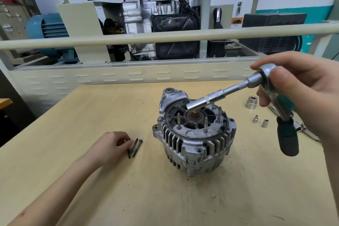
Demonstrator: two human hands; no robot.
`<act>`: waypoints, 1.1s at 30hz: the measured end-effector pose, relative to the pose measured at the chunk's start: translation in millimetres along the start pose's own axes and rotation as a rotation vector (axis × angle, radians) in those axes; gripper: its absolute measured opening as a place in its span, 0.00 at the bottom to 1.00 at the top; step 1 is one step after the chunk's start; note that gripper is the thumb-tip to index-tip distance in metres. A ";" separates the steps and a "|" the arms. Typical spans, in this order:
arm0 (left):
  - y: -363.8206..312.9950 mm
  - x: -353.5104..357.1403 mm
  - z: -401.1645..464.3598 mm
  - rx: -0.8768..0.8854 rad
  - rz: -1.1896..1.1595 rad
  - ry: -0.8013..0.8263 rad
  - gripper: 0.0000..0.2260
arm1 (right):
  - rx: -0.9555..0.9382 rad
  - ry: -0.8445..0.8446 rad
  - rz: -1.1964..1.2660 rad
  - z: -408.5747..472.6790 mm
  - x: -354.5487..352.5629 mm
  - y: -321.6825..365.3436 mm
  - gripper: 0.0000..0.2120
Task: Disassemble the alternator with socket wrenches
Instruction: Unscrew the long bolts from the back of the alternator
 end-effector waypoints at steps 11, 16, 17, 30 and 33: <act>-70.0 -24.6 22.3 0.284 -0.948 -0.249 0.11 | 0.030 -0.116 0.084 -0.2 -25.9 -10.3 0.18; -130.5 -13.6 39.6 0.431 -1.092 0.024 0.20 | 0.032 -0.154 0.092 -2.6 -29.8 -10.9 0.19; -131.4 -10.8 41.6 0.417 -1.079 0.045 0.21 | 0.033 -0.154 0.093 -3.0 -29.6 -10.5 0.19; 23.6 24.8 30.9 -0.075 -1.290 -0.373 0.21 | 0.035 -0.118 0.088 -1.5 -21.7 -10.0 0.18; 15.1 26.2 39.8 -0.033 -1.331 -0.360 0.24 | 0.034 -0.117 0.085 -2.8 -22.0 -9.9 0.18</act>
Point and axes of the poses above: each hand's wrist, its own z-axis towards the middle knuckle, its own x-axis out of the palm, y = z × x, the point moved 6 cm from there along z, towards the middle knuckle, and after that the axes turned 12 degrees about y, right-handed, at the moved point
